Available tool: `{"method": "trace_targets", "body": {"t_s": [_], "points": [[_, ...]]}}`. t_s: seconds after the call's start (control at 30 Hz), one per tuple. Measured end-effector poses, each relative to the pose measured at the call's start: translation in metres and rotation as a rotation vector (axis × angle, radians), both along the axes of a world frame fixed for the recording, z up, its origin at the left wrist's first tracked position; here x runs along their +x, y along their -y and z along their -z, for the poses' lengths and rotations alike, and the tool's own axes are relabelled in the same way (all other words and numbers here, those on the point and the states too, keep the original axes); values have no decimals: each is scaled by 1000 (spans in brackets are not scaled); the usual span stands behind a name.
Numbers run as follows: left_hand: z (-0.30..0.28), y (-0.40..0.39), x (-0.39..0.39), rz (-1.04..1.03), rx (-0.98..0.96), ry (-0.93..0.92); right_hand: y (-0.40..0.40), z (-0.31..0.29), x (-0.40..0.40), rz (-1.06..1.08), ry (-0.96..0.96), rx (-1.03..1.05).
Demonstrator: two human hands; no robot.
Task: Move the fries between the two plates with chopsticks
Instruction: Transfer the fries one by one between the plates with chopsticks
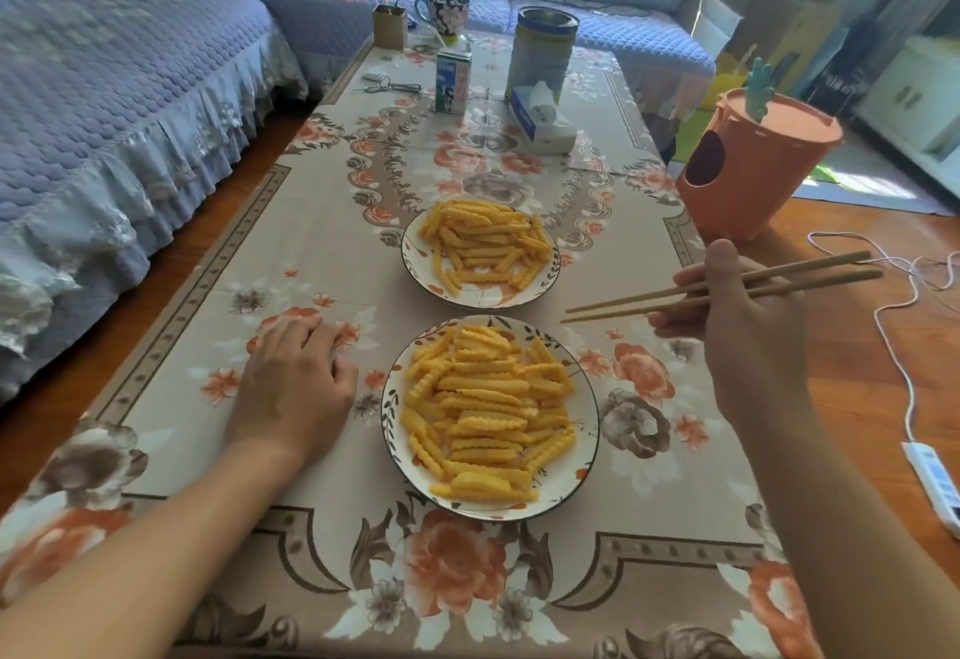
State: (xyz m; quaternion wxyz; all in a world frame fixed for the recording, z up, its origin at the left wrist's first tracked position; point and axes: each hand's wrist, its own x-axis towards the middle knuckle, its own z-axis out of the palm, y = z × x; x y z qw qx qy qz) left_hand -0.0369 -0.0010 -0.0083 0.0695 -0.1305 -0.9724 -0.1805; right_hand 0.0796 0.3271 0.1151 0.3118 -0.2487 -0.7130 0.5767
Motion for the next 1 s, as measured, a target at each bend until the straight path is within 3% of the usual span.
{"method": "trace_targets", "body": {"t_s": [0.23,0.47,0.7,1.0], "points": [[1,0,-2,13,7,5,14,12,-59,-14,13,95],[2,1,-3,17,5,-9,39,19,-106,31,134,397],[0,2,-3,17,4,-9,40,15,-119,-7,222,391],[1,1,-3,0,12,12,31,9,-103,19,202,277]]}}
